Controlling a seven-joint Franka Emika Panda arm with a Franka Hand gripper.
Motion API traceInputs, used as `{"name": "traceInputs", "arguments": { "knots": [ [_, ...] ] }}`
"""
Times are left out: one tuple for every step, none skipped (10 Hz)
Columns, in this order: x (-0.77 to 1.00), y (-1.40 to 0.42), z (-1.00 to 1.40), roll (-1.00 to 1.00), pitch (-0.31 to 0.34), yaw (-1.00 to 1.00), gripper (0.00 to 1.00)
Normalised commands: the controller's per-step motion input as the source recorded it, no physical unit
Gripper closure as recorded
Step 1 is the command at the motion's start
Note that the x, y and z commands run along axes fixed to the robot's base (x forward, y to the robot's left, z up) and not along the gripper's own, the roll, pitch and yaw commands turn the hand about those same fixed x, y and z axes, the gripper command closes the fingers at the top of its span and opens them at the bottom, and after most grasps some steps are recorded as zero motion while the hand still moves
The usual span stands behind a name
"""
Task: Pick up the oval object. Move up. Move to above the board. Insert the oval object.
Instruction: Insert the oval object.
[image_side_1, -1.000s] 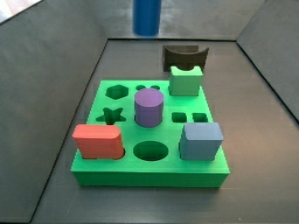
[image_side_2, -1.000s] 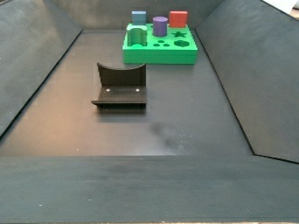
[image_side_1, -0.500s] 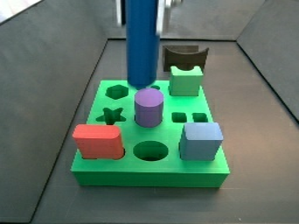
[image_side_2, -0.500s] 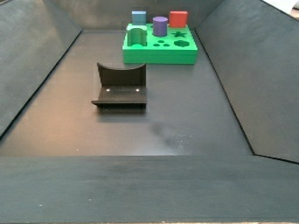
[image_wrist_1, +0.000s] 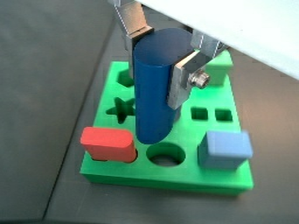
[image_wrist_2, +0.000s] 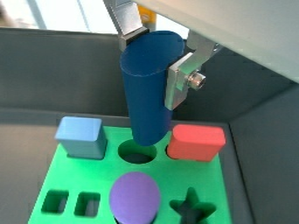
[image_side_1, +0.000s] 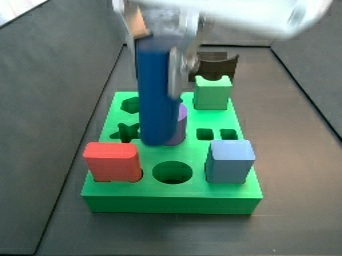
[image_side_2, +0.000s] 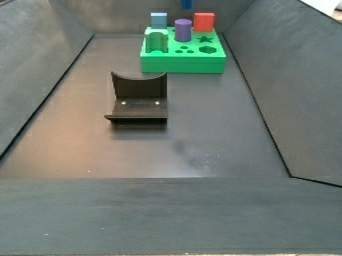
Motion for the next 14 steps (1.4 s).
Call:
{"name": "traceInputs", "arguments": {
  "knots": [
    [0.00, -0.16, -0.46, 0.00, -0.010, -0.98, 1.00],
    [0.00, -0.03, -0.32, -0.05, 0.000, -1.00, 1.00],
    [0.00, -0.03, -0.23, -0.09, 0.000, -1.00, 1.00],
    [0.05, 0.00, 0.00, 0.03, 0.000, -0.09, 1.00],
    [0.00, 0.03, -0.02, -0.04, -0.003, 0.00, 1.00],
    [0.24, 0.00, -0.34, -0.05, 0.000, -0.87, 1.00],
    [0.00, 0.00, -0.40, -0.03, 0.000, -1.00, 1.00],
    [0.00, 0.00, -0.40, -0.03, 0.000, -1.00, 1.00],
    [0.00, 0.00, -0.40, -0.03, 0.000, -1.00, 1.00],
    [0.00, 0.00, -0.40, -0.03, 0.000, -1.00, 1.00],
    [0.00, 0.00, -0.40, -0.03, 0.000, -1.00, 1.00],
    [0.00, 0.00, -0.35, -0.04, 0.000, -1.00, 1.00],
    [0.00, 0.00, 0.00, -0.01, 0.000, -0.03, 1.00],
    [0.00, -0.05, -0.10, -0.03, 0.000, -0.01, 1.00]
  ]
}}
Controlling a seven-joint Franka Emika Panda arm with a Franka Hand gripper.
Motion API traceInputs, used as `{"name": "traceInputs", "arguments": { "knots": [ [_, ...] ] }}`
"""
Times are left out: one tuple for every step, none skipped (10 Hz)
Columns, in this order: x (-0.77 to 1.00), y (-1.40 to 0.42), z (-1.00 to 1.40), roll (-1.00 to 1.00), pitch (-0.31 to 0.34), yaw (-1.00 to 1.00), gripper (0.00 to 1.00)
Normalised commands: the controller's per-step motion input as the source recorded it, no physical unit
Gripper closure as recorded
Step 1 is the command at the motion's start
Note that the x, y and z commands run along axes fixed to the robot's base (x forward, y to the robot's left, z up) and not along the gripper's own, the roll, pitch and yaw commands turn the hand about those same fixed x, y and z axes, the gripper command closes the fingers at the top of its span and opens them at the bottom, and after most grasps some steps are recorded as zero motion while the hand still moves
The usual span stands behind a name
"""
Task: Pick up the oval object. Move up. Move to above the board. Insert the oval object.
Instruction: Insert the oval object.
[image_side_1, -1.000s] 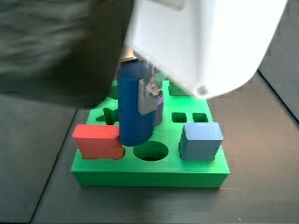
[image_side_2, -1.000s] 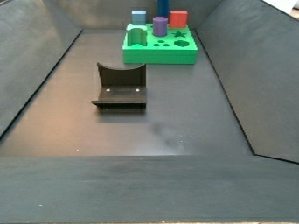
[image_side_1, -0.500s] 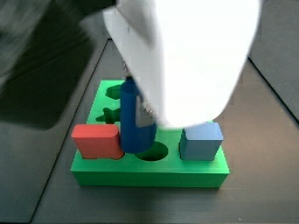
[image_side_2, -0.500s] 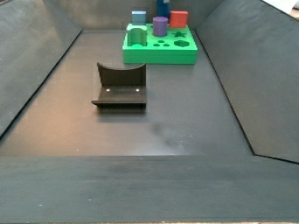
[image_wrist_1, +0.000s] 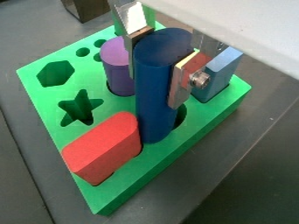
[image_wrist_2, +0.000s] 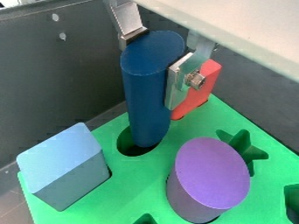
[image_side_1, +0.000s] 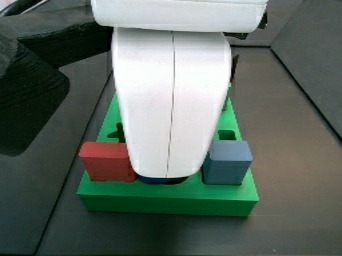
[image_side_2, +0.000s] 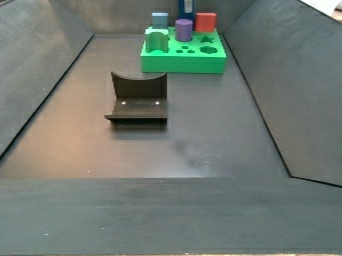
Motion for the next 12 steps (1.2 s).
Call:
{"name": "traceInputs", "arguments": {
  "knots": [
    [0.51, -0.07, -0.27, 0.00, 0.044, -0.50, 1.00],
    [0.34, -0.02, -0.30, 0.00, 0.013, -0.71, 1.00],
    [0.35, 0.00, -0.07, -0.04, 0.000, -0.39, 1.00],
    [0.00, 0.03, 0.00, 0.00, 0.000, 0.00, 1.00],
    [-0.16, 0.09, -0.11, 0.05, 0.000, 0.00, 1.00],
    [-0.03, 0.14, -0.11, 0.00, 0.000, 0.00, 1.00],
    [0.00, 0.00, -0.05, 0.00, 0.000, 0.00, 1.00],
    [-0.11, -0.21, -0.78, 0.15, -0.079, -0.03, 1.00],
    [-0.11, -0.30, -0.97, 0.20, -0.047, -0.09, 1.00],
    [-0.04, -0.36, -1.00, 0.19, -0.030, -0.18, 1.00],
    [0.01, -0.35, -1.00, 0.18, -0.023, -0.17, 1.00],
    [0.04, -0.29, -1.00, 0.15, -0.030, -0.08, 1.00]
  ]
}}
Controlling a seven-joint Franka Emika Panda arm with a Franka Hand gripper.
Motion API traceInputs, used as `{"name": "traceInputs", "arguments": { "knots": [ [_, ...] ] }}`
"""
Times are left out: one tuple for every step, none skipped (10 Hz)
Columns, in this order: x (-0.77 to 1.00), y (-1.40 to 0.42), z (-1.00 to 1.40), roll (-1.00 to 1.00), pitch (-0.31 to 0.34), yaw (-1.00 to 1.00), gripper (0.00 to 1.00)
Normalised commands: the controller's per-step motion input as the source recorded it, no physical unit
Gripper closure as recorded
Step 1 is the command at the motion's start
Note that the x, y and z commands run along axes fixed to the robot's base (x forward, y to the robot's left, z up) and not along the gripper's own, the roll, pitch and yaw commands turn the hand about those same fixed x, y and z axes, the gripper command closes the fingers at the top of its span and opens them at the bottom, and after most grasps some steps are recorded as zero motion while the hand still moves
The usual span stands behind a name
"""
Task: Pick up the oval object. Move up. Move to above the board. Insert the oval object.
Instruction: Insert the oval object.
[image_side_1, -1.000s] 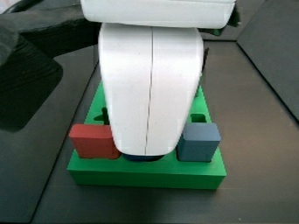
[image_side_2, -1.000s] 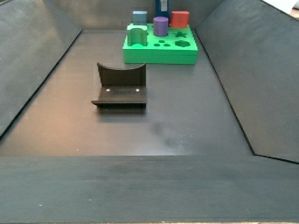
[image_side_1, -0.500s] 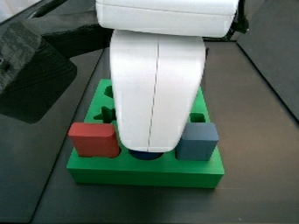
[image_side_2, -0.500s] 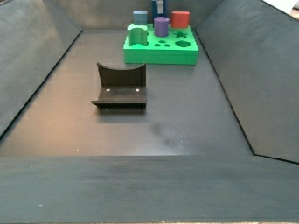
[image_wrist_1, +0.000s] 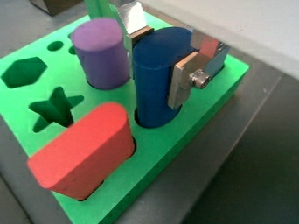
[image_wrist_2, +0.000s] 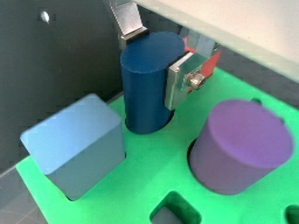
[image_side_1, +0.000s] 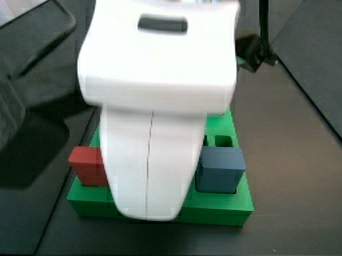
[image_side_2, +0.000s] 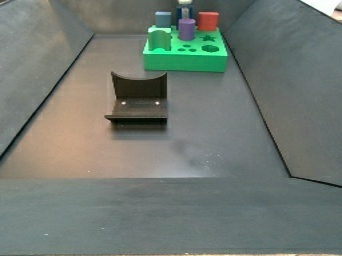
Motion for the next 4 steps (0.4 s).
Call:
{"name": "traceInputs", "arguments": {
  "knots": [
    [0.05, -0.22, -1.00, 0.19, -0.010, 0.00, 1.00],
    [0.01, 0.00, -0.22, 0.00, -0.004, 0.00, 1.00],
    [0.00, 0.00, 0.00, -0.01, 0.000, 0.00, 1.00],
    [0.00, 0.00, 0.00, 0.00, 0.000, 0.00, 1.00]
  ]
}}
